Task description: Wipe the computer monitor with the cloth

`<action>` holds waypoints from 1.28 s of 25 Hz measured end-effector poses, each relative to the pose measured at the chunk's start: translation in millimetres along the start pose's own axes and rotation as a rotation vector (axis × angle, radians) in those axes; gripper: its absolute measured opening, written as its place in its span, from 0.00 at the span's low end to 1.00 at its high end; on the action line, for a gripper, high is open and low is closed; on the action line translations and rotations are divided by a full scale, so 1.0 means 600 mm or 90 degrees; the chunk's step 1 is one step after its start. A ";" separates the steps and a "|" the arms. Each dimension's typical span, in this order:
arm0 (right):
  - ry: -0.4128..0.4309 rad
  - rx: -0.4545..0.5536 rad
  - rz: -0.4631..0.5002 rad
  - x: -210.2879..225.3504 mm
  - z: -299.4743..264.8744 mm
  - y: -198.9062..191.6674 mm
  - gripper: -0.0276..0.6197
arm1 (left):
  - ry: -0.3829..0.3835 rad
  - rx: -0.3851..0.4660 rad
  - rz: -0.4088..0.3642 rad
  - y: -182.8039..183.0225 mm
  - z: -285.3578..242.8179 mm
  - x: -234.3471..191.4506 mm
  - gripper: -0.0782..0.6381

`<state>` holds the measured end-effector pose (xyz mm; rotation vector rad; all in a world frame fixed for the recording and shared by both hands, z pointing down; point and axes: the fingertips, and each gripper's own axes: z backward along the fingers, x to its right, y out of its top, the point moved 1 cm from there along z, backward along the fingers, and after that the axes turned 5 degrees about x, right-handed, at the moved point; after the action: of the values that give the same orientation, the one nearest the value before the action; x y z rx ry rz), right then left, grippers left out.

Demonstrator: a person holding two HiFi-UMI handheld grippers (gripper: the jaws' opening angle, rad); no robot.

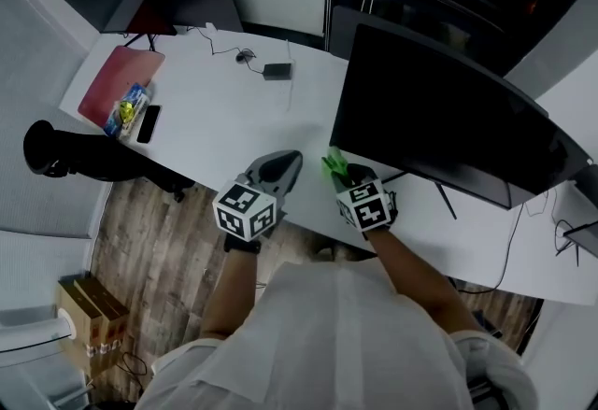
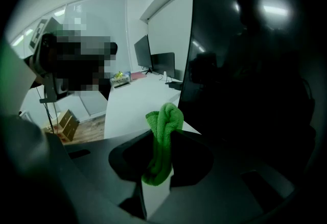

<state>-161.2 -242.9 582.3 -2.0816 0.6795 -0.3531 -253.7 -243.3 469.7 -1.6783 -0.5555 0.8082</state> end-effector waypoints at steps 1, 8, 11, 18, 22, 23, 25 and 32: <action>-0.002 0.012 -0.004 0.004 0.017 -0.001 0.15 | -0.004 0.002 -0.002 0.002 -0.001 0.003 0.14; -0.022 0.124 -0.067 0.050 0.143 0.018 0.15 | -0.031 0.010 -0.015 0.013 -0.018 0.033 0.14; -0.026 0.185 -0.074 0.068 0.192 0.040 0.15 | -0.041 0.015 -0.019 0.019 -0.028 0.045 0.14; -0.097 0.260 -0.099 0.114 0.302 0.033 0.15 | -0.065 0.025 -0.020 0.027 -0.054 0.084 0.14; -0.149 0.288 -0.102 0.158 0.371 0.017 0.15 | -0.084 0.038 -0.018 0.032 -0.076 0.115 0.14; -0.165 0.294 -0.100 0.174 0.389 0.014 0.15 | -0.088 0.040 -0.017 0.032 -0.082 0.123 0.14; -0.195 0.307 -0.102 0.206 0.429 0.008 0.15 | -0.100 0.041 -0.015 0.031 -0.094 0.142 0.14; -0.261 0.330 -0.100 0.264 0.535 -0.010 0.15 | -0.117 0.051 -0.010 0.037 -0.117 0.189 0.14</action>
<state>124.2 -117.7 406.0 -1.6376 0.1524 -0.1567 -127.6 -212.0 432.1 -1.5337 -0.6536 0.9678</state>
